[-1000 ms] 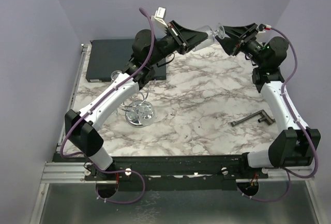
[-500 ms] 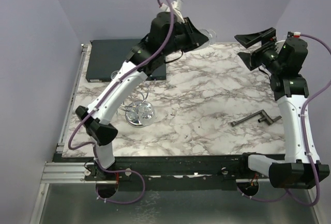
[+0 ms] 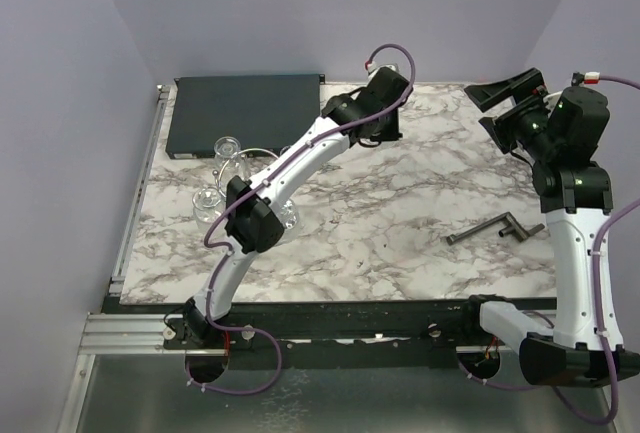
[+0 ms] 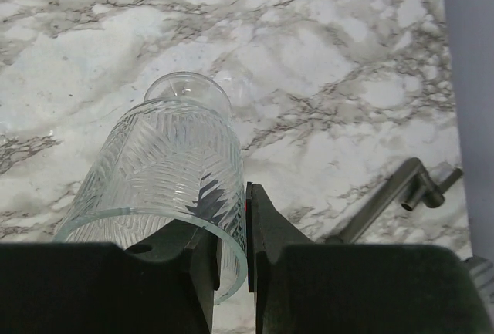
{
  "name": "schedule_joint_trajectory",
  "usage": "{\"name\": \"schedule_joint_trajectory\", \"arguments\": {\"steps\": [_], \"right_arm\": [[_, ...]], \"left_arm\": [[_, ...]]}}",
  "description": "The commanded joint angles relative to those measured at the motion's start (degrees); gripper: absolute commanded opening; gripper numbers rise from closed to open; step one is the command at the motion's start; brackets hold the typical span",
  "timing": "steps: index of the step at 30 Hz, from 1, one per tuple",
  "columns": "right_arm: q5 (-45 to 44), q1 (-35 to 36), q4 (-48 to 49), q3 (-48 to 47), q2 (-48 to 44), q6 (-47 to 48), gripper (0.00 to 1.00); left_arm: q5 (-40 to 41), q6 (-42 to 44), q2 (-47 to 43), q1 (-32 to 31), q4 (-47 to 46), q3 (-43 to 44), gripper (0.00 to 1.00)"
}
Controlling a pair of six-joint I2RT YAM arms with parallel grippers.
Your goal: Take the wine glass off the wine glass rack
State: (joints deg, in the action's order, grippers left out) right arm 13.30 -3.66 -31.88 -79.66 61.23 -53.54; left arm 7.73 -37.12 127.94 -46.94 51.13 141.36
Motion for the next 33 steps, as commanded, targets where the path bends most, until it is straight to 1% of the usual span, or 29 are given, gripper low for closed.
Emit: {"name": "schedule_joint_trajectory", "arguments": {"steps": [1,9,15,30,33], "right_arm": [[-2.20,0.08,-2.55,-2.23,-1.45,2.50,0.98],[-0.92,0.08,-2.33,-1.38,-1.63,2.52,0.98],[-0.62,0.07,-1.88,-0.95,-1.69,2.33,0.98],[0.27,0.06,-0.80,0.34,-1.40,1.85,0.98],[0.42,0.08,-0.51,0.71,-1.50,1.70,0.98]], "left_arm": [[4.70,1.96,3.56,0.28,0.82,3.90,0.00],[9.09,3.58,9.37,0.40,2.46,5.68,0.00],[10.33,4.58,12.35,0.47,3.64,5.60,0.00],[10.03,5.26,14.61,0.72,4.50,4.42,0.00],[10.42,5.31,14.44,0.78,4.50,3.89,0.04]]}}
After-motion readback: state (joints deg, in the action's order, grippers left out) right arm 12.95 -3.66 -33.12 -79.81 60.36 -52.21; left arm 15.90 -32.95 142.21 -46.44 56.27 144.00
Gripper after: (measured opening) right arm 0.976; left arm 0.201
